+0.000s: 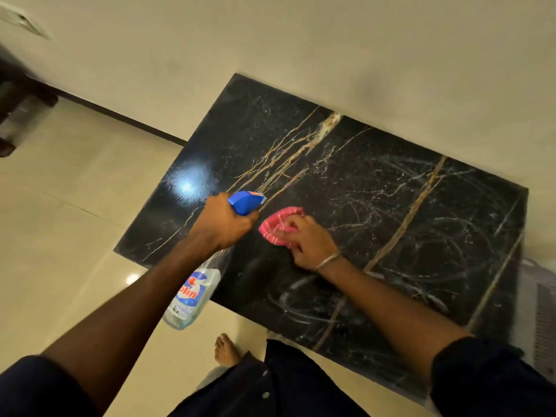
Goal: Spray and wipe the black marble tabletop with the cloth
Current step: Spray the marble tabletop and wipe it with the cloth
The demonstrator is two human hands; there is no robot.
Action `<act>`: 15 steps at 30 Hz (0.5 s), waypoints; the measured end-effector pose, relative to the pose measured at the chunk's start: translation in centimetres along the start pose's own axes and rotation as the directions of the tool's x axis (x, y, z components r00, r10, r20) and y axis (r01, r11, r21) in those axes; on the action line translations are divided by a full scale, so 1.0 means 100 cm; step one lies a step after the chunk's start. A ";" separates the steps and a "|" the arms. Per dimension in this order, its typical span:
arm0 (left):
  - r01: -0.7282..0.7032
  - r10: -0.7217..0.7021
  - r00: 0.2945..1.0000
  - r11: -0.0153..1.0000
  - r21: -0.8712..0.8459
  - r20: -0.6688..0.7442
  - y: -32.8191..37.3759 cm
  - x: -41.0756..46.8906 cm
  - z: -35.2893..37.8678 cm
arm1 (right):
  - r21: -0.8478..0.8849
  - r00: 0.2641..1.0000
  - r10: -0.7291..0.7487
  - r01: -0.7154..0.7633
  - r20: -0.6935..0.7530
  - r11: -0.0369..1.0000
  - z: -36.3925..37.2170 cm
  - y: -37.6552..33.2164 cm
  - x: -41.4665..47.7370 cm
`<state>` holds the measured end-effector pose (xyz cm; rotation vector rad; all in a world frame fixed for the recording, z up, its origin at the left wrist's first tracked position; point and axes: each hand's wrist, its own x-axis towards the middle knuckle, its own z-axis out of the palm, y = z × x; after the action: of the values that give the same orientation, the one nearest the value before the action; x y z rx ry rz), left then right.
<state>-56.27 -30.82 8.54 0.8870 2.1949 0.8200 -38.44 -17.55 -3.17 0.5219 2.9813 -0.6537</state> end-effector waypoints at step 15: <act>0.000 -0.003 0.997 0.999 0.037 0.075 -0.043 -0.033 -0.007 | 0.011 0.956 0.248 -0.249 -0.158 0.968 0.005 -0.015 0.004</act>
<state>-56.41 -36.03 6.84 0.9193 2.1515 0.7358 -39.32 -18.88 -3.07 0.9724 2.9841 -0.6007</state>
